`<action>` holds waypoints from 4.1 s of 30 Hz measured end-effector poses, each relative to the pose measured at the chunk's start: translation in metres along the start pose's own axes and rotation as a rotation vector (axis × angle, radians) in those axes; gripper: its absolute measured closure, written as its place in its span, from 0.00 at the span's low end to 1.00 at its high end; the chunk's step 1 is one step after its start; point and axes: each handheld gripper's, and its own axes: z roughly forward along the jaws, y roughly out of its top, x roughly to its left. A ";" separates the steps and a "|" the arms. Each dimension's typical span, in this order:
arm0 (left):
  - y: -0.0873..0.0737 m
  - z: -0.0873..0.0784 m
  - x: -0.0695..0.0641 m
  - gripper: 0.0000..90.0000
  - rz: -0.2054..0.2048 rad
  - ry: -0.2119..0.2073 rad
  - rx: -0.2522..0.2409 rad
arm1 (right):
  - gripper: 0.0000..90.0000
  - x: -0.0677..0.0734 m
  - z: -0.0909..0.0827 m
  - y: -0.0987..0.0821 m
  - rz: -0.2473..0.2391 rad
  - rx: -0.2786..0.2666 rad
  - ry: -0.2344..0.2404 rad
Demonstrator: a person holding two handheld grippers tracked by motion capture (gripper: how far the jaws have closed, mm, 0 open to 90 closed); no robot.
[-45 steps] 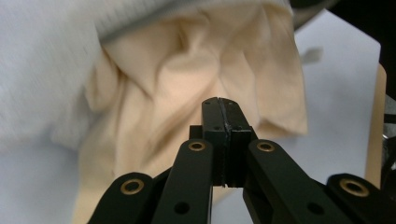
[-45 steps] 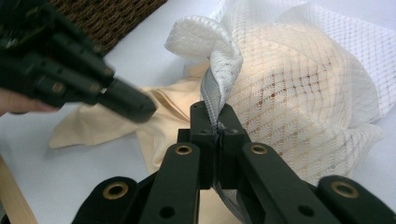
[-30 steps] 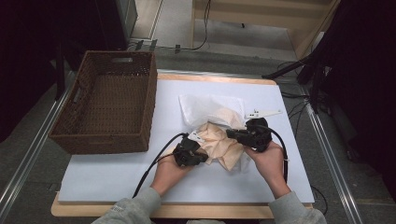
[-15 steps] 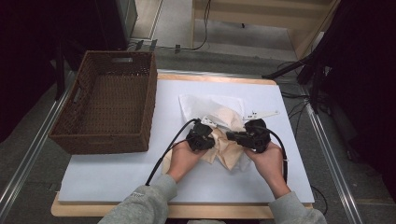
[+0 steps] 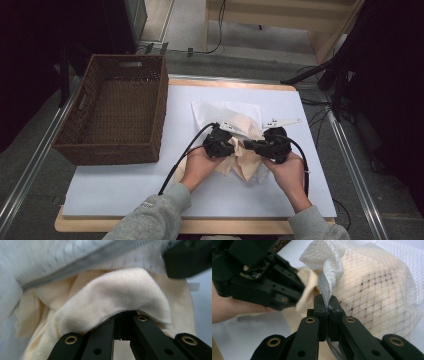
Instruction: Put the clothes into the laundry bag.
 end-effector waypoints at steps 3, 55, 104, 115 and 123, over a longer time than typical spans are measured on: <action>0.009 0.005 0.003 1.00 0.008 0.008 0.009 | 0.99 -0.001 -0.001 0.000 0.011 -0.015 0.012; 0.046 0.057 0.015 1.00 -0.004 0.002 0.078 | 0.99 0.000 -0.031 -0.012 0.045 -0.080 0.091; -0.064 -0.071 0.044 0.70 -0.016 -0.057 0.079 | 0.99 -0.005 -0.019 -0.008 0.029 -0.039 0.049; -0.092 -0.067 0.032 0.51 0.002 -0.042 0.113 | 0.99 -0.005 -0.019 -0.007 0.029 -0.039 0.045; -0.094 -0.062 0.022 0.80 0.071 0.038 0.126 | 0.99 -0.006 -0.020 -0.007 0.030 -0.041 0.040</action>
